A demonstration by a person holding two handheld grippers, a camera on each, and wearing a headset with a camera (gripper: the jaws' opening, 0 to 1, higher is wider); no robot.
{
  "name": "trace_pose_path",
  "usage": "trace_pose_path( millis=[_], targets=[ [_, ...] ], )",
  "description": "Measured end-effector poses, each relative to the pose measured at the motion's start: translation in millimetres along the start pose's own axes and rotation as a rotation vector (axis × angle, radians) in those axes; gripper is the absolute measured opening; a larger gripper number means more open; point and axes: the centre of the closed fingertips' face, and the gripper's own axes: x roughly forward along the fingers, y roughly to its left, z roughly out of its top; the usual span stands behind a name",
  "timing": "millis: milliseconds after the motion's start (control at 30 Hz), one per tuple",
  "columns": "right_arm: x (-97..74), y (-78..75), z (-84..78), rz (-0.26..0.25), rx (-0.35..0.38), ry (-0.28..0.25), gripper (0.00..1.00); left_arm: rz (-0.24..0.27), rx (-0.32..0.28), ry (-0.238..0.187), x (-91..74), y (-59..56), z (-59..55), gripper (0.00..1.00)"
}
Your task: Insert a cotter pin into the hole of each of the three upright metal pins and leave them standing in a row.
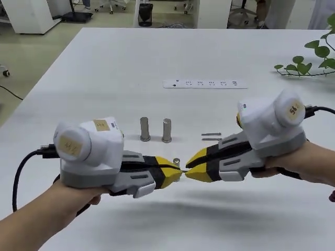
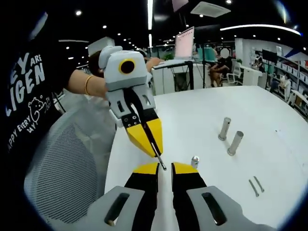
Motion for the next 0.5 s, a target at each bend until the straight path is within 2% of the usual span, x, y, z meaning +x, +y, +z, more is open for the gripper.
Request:
trace_pose_path(
  millis=[100,367,500],
  targets=[
    [0.5,8.2,1.4,0.037,0.001,-0.013,0.04,-0.019,0.005,-0.001,0.1,-3.9,-0.5,0.0],
    [2.2,17.2,0.8,0.067,-0.032,-0.001,0.01,-0.053,0.002,-0.023,-1.7,-13.0,2.3,0.0],
    [2.1,18.7,1.6,0.068,-0.061,0.008,0.0,-0.05,-0.008,-0.025,-3.5,-12.0,0.2,0.0]
  ],
)
